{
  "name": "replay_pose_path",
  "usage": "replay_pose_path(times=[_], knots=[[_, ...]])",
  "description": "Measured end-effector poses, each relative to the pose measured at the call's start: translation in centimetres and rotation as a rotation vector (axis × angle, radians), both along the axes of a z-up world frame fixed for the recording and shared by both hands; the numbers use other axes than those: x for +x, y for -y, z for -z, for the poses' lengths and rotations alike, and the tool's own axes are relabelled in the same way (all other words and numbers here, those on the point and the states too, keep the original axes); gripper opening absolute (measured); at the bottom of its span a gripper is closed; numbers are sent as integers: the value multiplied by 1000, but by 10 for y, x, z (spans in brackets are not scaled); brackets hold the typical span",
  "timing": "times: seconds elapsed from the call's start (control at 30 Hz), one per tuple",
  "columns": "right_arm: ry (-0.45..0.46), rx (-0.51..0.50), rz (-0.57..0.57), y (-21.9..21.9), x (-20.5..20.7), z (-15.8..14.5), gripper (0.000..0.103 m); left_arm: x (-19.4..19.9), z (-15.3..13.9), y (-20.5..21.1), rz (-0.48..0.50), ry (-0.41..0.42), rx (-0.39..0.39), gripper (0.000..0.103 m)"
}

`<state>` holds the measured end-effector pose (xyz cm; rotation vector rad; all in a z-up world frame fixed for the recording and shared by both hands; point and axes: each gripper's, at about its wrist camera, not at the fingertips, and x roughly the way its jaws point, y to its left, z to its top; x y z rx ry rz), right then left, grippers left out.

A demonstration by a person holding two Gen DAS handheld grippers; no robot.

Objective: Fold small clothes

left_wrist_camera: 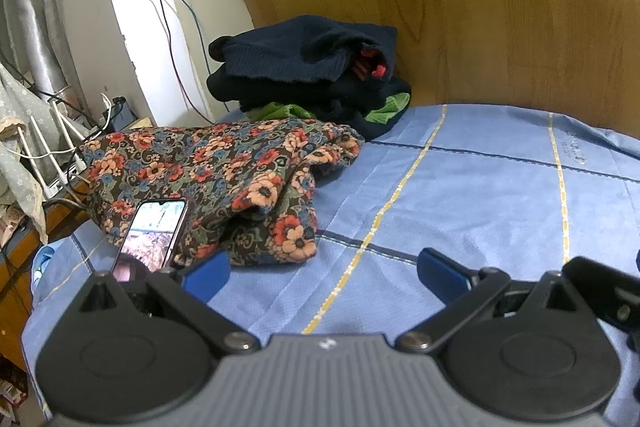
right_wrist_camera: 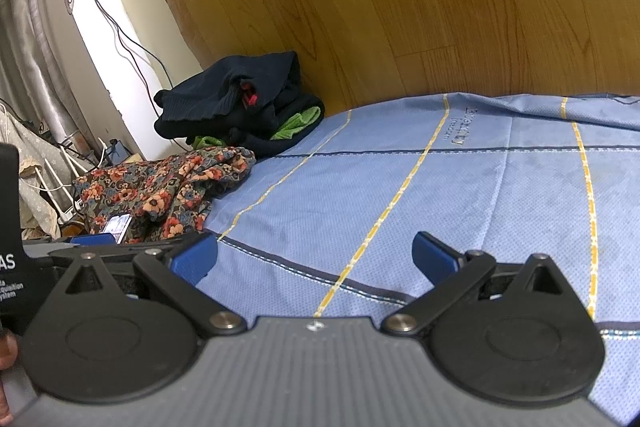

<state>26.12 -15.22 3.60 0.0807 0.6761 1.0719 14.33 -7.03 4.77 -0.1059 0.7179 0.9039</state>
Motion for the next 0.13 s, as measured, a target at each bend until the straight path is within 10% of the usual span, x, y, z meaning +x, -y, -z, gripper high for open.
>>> replay_pose_path(times=[0.13], knots=[[0, 0, 2, 0, 0, -1, 103, 1, -2, 4, 8, 6, 4, 103]])
